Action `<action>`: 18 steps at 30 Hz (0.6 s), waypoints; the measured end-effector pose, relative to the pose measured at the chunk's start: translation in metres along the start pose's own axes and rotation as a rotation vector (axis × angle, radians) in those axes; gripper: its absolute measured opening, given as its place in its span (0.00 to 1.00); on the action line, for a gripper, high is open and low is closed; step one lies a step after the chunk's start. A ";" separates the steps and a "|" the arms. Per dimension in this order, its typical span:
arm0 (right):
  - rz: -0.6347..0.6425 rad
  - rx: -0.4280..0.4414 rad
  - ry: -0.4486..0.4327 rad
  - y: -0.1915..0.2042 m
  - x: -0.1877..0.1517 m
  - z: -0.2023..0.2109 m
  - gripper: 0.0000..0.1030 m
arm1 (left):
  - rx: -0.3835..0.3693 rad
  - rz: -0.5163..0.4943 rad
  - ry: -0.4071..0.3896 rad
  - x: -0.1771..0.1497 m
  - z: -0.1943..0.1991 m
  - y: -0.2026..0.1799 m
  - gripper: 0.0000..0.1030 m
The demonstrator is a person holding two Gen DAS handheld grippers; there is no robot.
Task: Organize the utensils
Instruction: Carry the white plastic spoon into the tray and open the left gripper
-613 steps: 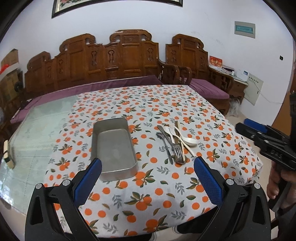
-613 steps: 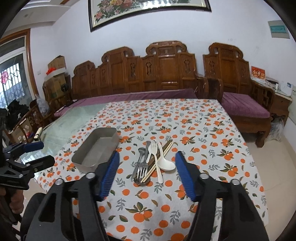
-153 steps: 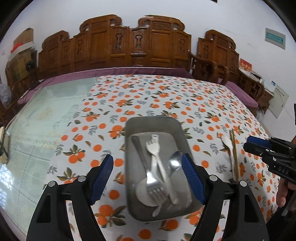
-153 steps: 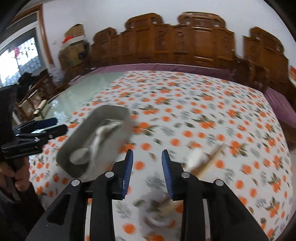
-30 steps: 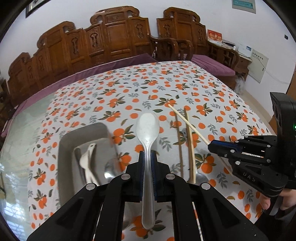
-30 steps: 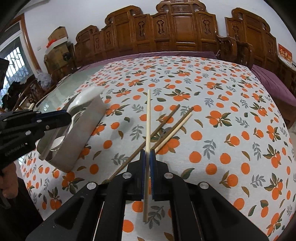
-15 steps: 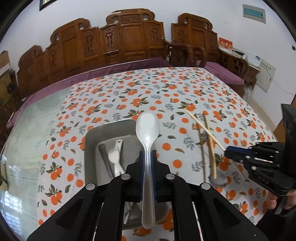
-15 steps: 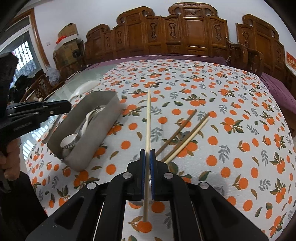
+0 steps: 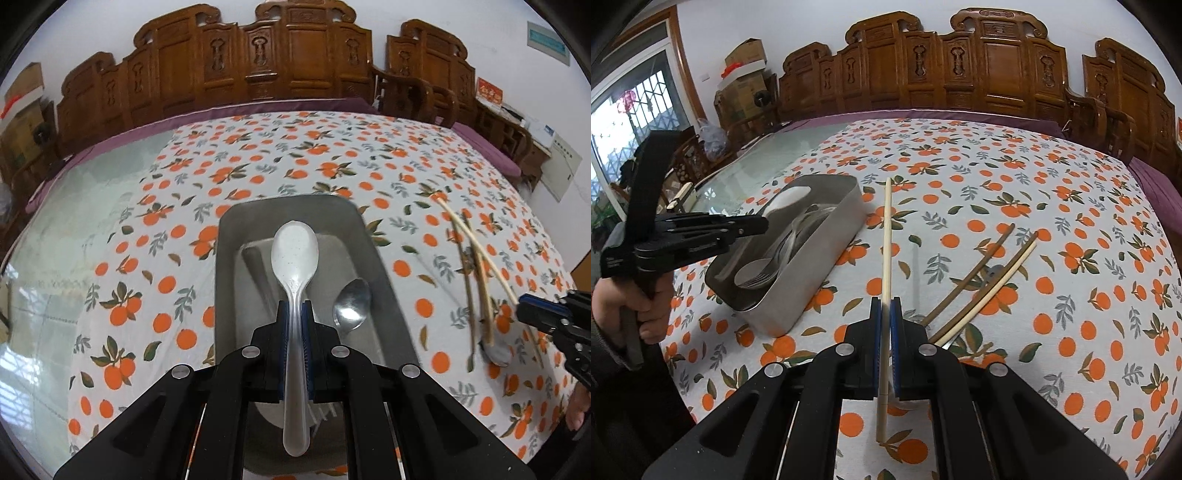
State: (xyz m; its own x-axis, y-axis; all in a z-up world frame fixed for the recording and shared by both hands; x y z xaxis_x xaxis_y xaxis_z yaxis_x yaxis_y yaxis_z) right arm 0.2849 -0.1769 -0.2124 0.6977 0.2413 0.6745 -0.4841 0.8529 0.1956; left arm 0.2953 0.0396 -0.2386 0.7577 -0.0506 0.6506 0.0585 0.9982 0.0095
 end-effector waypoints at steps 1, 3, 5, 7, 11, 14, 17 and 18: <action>0.002 0.002 0.001 0.001 0.000 0.000 0.06 | 0.004 0.003 0.005 -0.001 -0.002 0.001 0.06; 0.003 0.006 0.001 0.002 0.000 0.000 0.06 | 0.010 0.010 0.017 -0.004 -0.006 0.004 0.06; 0.004 0.010 0.001 0.004 0.000 0.000 0.06 | 0.014 0.012 0.029 -0.005 -0.010 0.005 0.06; 0.006 0.012 0.003 0.005 -0.001 -0.001 0.06 | 0.027 0.007 0.032 -0.006 -0.012 0.006 0.06; 0.009 0.017 0.007 0.008 -0.002 -0.002 0.06 | 0.031 0.002 0.026 -0.007 -0.011 0.006 0.06; 0.009 0.021 0.009 0.011 -0.002 -0.002 0.06 | 0.036 -0.001 0.014 -0.007 -0.008 0.009 0.08; 0.011 0.031 0.000 0.019 0.000 0.002 0.06 | 0.043 -0.005 -0.003 -0.004 -0.002 0.012 0.15; 0.012 0.035 -0.001 0.021 0.002 0.003 0.06 | 0.047 -0.003 -0.017 -0.002 0.002 0.015 0.18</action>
State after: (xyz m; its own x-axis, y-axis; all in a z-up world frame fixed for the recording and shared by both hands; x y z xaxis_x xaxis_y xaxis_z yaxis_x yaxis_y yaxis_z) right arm 0.2747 -0.1600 -0.2055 0.6911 0.2506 0.6780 -0.5106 0.8331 0.2126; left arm 0.2928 0.0544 -0.2382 0.7467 -0.0531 0.6631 0.0298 0.9985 0.0464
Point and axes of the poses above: each gripper's, at about its wrist camera, not at the fingertips, and z roughly against the way its jaws point, y to its left, x to its top, the point moved 3 cm from there along -z, roughly the way its jaws point, and after that the axes turned 3 degrees about -y, right-handed, at the moved point
